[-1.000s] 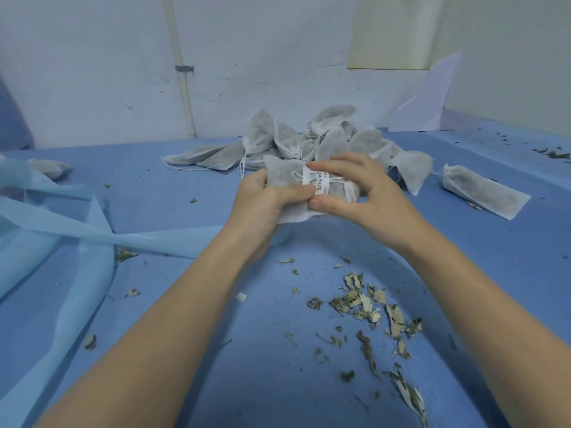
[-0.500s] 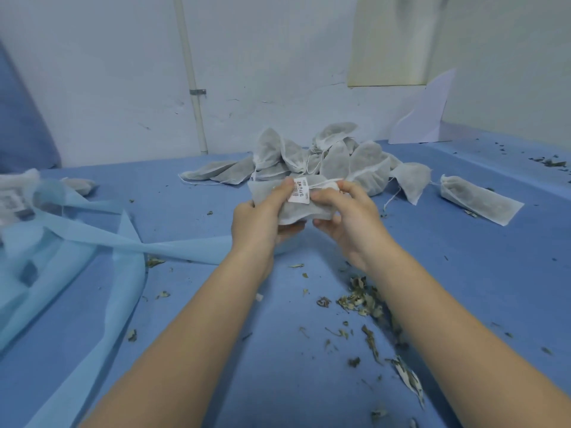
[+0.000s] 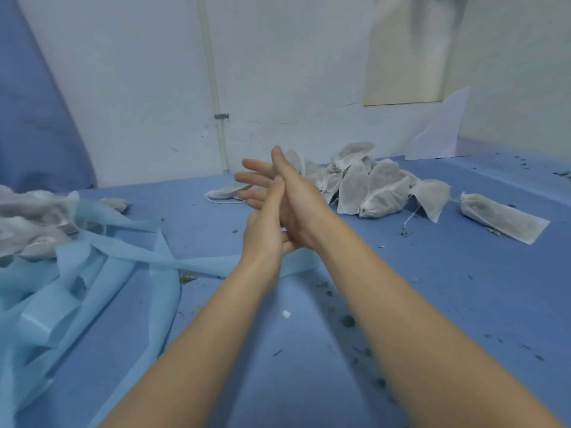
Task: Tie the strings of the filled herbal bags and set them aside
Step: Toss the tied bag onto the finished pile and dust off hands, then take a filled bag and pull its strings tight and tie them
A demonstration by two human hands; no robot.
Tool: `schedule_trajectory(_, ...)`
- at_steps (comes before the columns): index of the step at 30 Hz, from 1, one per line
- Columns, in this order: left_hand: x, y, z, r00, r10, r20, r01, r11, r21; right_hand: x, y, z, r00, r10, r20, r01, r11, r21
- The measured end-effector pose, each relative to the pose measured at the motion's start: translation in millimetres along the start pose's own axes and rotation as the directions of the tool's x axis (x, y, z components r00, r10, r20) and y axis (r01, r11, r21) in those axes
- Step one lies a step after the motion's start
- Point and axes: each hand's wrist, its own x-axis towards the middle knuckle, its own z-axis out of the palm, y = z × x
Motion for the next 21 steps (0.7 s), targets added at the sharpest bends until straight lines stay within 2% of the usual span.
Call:
schedule_trajectory(5, 11.1, -33.9, 46.7, 0.995, -0.069, 0.066, 0.055, 0.98, 0.191, -17.1, -6.7, -57.0, 0.966, 0.053, -0.255, -0.024, 0.993, 0.114)
schedule_trajectory(10, 23.6, -68.4, 106.9, 0.98, -0.116, 0.162, 0.042, 0.915, 0.401, -40.2, -11.1, -122.2, 0.827, 0.091, -0.554, -0.021, 0.991, 0.131)
schedule_trajectory(14, 47.5, -90.2, 136.5, 0.983, -0.068, 0.169, -0.039, 0.83, 0.557, -59.3, -8.6, -170.7, 0.729, 0.048, -0.683, 0.037, 0.993, 0.11)
schedule_trajectory(16, 67.6, -97.4, 143.9, 0.996, -0.015, 0.093, -0.05, 0.753, 0.656, -65.6, -5.0, -191.5, 0.694, 0.051, -0.718, 0.03, 0.995, 0.099)
schedule_trajectory(18, 88.6, -100.3, 146.5, 0.997, 0.075, 0.0, -0.048, 0.632, 0.774, -66.9, -3.8, -205.9, 0.672, 0.094, -0.735, 0.008, 0.991, 0.134)
schedule_trajectory(21, 111.3, -103.0, 148.3, 0.982, 0.186, 0.019, -0.114, 0.514, 0.85, -61.9, -5.4, -216.1, 0.647, 0.135, -0.75, 0.016, 0.982, 0.19)
